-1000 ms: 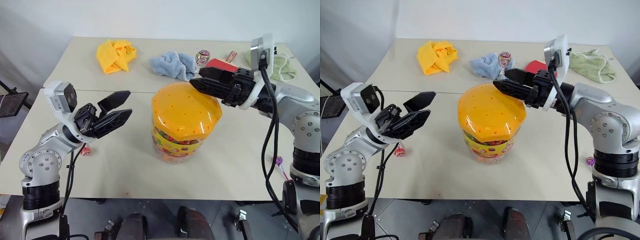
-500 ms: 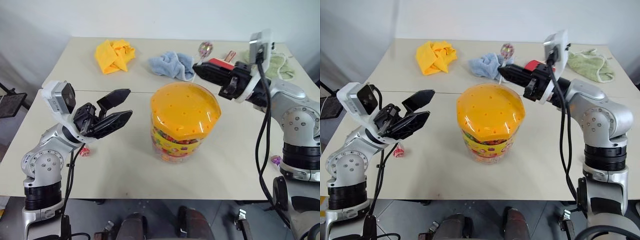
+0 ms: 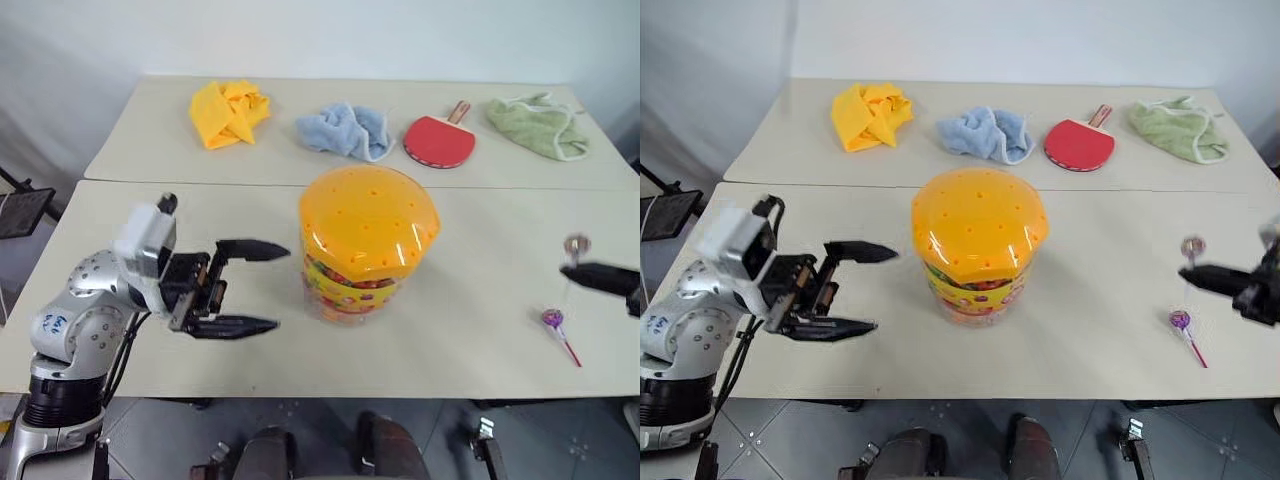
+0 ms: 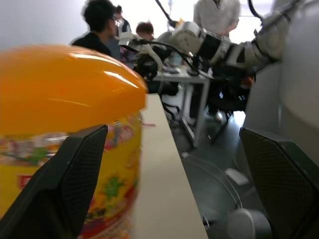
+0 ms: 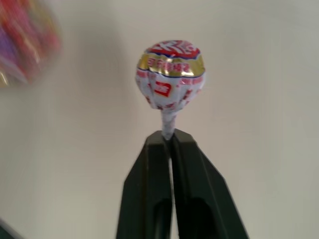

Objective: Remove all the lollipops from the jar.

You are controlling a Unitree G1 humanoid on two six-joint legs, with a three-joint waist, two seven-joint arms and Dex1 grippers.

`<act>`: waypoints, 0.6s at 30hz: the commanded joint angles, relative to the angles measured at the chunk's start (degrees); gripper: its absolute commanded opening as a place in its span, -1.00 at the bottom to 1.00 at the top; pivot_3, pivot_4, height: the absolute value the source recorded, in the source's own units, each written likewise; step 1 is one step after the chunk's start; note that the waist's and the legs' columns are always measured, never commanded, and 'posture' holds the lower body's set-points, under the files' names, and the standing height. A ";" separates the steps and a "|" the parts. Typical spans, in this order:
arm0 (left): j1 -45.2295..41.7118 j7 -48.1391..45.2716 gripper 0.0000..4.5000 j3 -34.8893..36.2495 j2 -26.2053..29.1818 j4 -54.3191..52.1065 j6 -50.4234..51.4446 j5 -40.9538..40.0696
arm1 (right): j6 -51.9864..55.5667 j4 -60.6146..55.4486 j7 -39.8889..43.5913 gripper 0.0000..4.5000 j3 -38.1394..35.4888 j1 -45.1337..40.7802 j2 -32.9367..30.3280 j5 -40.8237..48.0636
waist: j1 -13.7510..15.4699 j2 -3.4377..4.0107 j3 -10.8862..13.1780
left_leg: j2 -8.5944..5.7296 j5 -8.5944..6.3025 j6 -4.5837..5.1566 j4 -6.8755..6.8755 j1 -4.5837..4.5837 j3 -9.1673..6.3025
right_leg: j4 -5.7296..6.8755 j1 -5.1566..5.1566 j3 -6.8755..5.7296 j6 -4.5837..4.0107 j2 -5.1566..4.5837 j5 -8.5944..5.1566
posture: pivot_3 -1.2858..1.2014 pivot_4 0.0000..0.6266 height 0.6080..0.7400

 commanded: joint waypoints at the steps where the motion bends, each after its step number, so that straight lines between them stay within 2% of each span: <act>1: -1.10 -2.45 1.00 -1.63 0.38 0.49 -3.87 3.37 | -5.52 0.40 -2.21 -0.98 -0.18 3.10 1.91 -5.95 | -0.16 0.01 0.00 | 0.00 0.00 0.00 0.00 0.04 0.05 | 0.02 0.00 0.08 -0.01 0.00 0.01 | 0.03 -0.52 1.00; 7: -1.65 -2.67 1.00 -2.46 0.74 0.07 -3.71 3.77 | -8.35 2.74 -2.87 -0.98 3.97 5.43 4.77 -9.33 | -0.17 0.06 -0.03 | 0.02 -0.01 -0.02 -0.04 -0.01 0.03 | 0.07 -0.14 0.08 -0.01 0.02 0.01 | 0.03 -0.52 1.00; 10: -1.34 -1.48 1.00 -1.90 1.43 -0.46 -3.88 5.03 | -9.12 3.65 -1.78 -0.69 3.94 4.34 6.67 -7.54 | 0.10 0.05 -0.03 | 0.02 -0.01 -0.02 -0.04 -0.04 0.01 | 0.04 -0.14 0.04 0.00 0.03 0.01 | 0.03 -0.52 1.00; 17: -0.41 4.76 1.00 0.63 1.29 0.34 -1.95 4.94 | -14.52 1.30 1.42 0.34 -0.91 1.98 10.84 -2.44 | 0.28 0.05 -0.03 | 0.01 -0.01 0.00 0.03 -0.03 -0.01 | 0.01 -0.08 0.09 0.00 0.02 0.02 | 0.03 -0.52 1.00; 18: -0.59 7.26 1.00 1.10 1.49 1.46 -1.48 6.33 | -19.12 -0.43 2.71 0.49 -2.22 0.17 12.67 -0.69 | 0.27 0.05 -0.03 | 0.01 -0.01 -0.01 0.03 -0.03 -0.01 | 0.01 -0.08 0.09 0.00 0.02 0.02 | 0.03 -0.52 1.00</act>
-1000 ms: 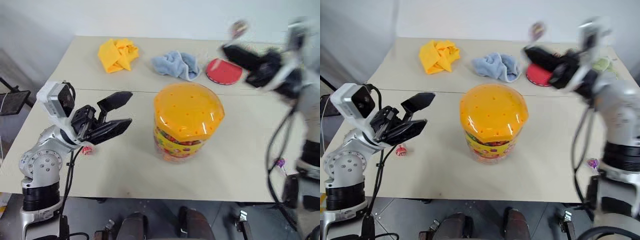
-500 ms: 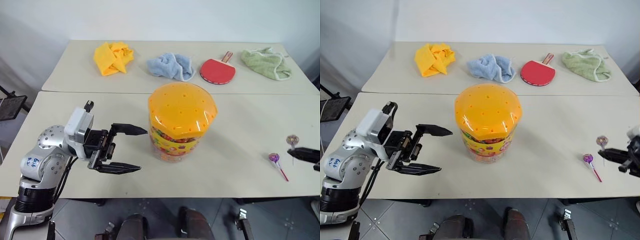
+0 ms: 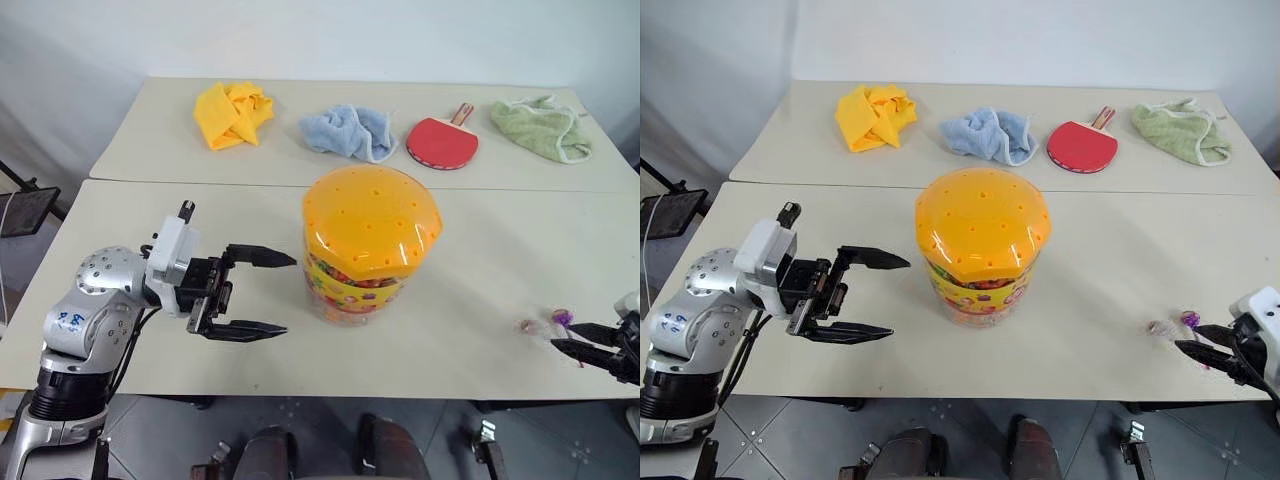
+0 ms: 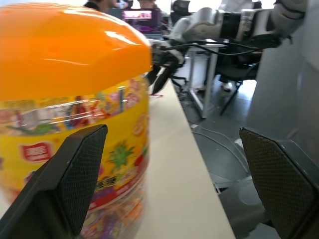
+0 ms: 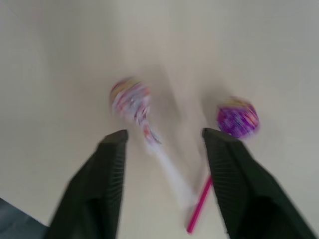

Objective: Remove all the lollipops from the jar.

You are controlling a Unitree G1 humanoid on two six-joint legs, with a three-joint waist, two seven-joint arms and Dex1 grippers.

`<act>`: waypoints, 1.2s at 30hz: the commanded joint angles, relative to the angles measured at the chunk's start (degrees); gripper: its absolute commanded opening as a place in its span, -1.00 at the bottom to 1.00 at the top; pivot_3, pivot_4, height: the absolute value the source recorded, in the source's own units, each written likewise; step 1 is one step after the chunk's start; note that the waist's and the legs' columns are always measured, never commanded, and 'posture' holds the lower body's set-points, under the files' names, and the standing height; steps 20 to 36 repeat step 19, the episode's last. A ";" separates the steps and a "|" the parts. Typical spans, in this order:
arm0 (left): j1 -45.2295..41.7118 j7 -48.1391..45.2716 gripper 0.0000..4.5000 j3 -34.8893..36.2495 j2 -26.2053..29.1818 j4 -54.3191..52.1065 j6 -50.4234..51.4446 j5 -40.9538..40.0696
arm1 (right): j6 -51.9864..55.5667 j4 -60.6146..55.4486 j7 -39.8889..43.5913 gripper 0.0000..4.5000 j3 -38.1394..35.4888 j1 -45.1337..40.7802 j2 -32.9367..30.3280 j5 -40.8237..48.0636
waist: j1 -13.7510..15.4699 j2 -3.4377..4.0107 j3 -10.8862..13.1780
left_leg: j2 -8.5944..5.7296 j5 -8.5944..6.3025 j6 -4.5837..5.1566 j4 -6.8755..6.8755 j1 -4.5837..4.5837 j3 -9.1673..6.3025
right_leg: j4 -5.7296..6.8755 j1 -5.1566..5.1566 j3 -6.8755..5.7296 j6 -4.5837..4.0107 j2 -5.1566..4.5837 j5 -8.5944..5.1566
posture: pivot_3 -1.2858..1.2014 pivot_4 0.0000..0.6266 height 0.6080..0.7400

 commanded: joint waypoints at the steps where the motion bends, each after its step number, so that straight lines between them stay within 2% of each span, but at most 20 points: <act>1: -0.10 6.06 1.00 2.73 0.69 2.16 0.30 2.69 | -8.58 -5.17 1.81 0.66 -6.37 -5.44 4.54 7.41 | -0.01 0.00 0.00 | 0.00 0.00 0.00 -0.01 0.01 -0.01 | 0.01 0.00 -0.01 0.00 0.00 0.00 | 0.03 -0.52 1.00; 3: 0.08 9.35 1.00 3.92 0.62 5.00 -0.95 5.39 | -9.46 -8.43 0.71 0.95 -6.43 -8.30 6.22 9.67 | -0.29 0.04 -0.02 | 0.02 0.00 -0.01 -0.02 0.07 0.00 | 0.06 0.00 0.03 0.00 0.03 0.00 | 0.03 -0.52 1.00; 4: 0.63 9.91 1.00 4.67 0.48 6.04 -1.96 6.04 | -9.18 -10.17 0.48 0.98 -5.35 -8.87 6.44 10.01 | -0.31 0.07 -0.03 | 0.02 0.00 -0.01 -0.02 0.06 0.01 | 0.07 -0.01 0.04 0.00 0.04 0.00 | 0.03 -0.52 1.00; 7: 4.73 11.41 1.00 5.45 1.12 9.51 -6.46 11.05 | -12.27 -16.57 3.78 0.98 1.88 -11.19 8.24 11.91 | -0.37 0.06 -0.03 | 0.05 -0.01 -0.03 -0.06 0.07 -0.01 | 0.11 -0.03 0.01 0.00 0.04 0.00 | 0.03 -0.52 1.00; 10: 8.28 12.99 1.00 5.57 1.22 11.97 -10.40 15.14 | -17.85 -18.49 5.74 0.98 10.51 -13.28 10.18 8.49 | -0.31 0.05 -0.02 | 0.06 -0.03 -0.06 -0.09 0.05 -0.03 | 0.10 -0.06 -0.04 0.00 0.07 0.00 | 0.03 -0.52 1.00; 13: 11.26 15.54 1.00 6.11 0.38 12.20 -14.10 18.10 | -21.52 -17.20 6.52 0.98 17.38 -14.40 12.34 5.52 | 0.17 0.03 -0.01 | 0.04 -0.04 -0.05 -0.03 -0.01 -0.03 | 0.08 -0.06 -0.04 0.00 0.04 0.00 | 0.03 -0.52 1.00; 17: 13.30 19.41 1.00 6.23 -1.34 12.64 -18.32 20.88 | -27.25 -13.08 5.96 0.98 22.35 -15.37 15.01 1.48 | 0.19 0.02 -0.02 | 0.00 -0.04 -0.03 0.03 -0.04 -0.11 | 0.08 -0.03 -0.05 0.00 0.02 0.00 | 0.03 -0.52 1.00; 19: 14.25 20.97 1.00 5.86 -2.07 12.25 -20.22 22.43 | -30.29 -11.13 5.21 0.98 23.74 -15.76 16.34 -0.41 | 0.01 0.01 -0.02 | 0.01 -0.05 -0.03 0.02 0.01 -0.07 | 0.11 -0.03 -0.04 0.00 0.02 0.00 | 0.03 -0.52 1.00; 36: 14.25 20.97 1.00 5.86 -2.07 12.25 -20.22 22.43 | -30.29 -11.13 5.21 0.98 23.74 -15.76 16.34 -0.41 | 0.01 0.01 -0.02 | 0.01 -0.05 -0.03 0.02 0.01 -0.07 | 0.11 -0.03 -0.04 0.00 0.02 0.00 | 0.03 -0.52 1.00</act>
